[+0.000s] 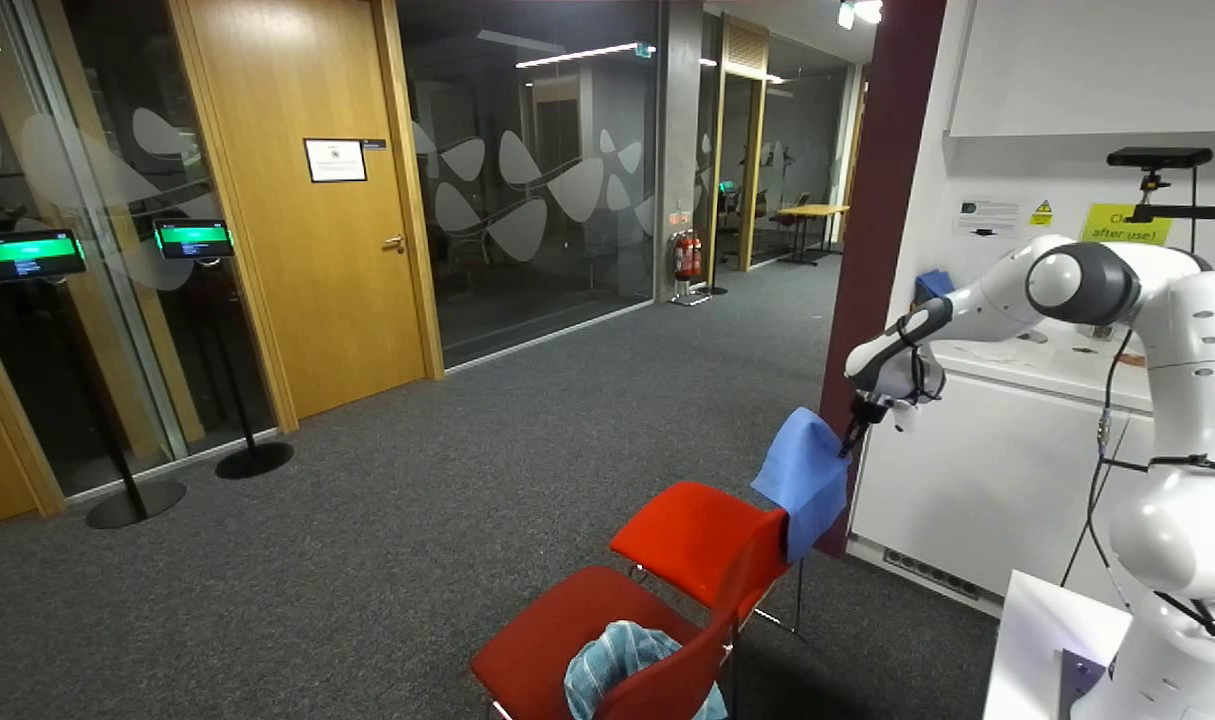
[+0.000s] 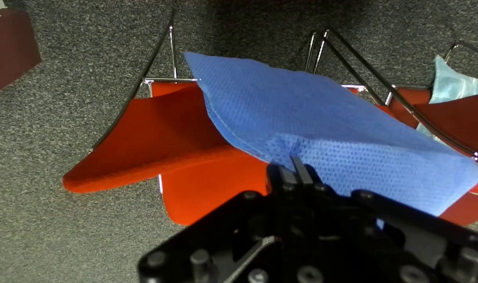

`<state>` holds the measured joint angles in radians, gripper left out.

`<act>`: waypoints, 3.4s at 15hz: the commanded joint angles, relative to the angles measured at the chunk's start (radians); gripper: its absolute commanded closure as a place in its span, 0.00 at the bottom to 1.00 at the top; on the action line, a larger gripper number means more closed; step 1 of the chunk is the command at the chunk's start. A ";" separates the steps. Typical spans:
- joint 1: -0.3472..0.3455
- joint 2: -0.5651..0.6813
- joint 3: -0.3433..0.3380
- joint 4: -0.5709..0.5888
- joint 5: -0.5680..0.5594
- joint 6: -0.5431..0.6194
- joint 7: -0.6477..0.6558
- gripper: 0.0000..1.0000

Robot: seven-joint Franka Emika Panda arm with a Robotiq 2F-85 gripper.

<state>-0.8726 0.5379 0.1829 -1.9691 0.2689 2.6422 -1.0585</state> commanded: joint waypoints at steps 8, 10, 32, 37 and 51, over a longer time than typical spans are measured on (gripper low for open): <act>0.077 -0.010 -0.077 0.101 0.037 -0.234 0.049 1.00; 0.088 -0.008 -0.091 0.118 0.047 -0.258 0.057 1.00; 0.129 0.030 -0.155 0.204 0.131 -0.331 0.150 1.00; 0.135 0.057 -0.156 0.232 0.134 -0.338 0.184 1.00; 0.175 0.100 -0.162 0.314 0.100 -0.321 0.203 0.73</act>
<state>-0.7178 0.6235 0.0454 -1.6897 0.3758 2.3500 -0.8703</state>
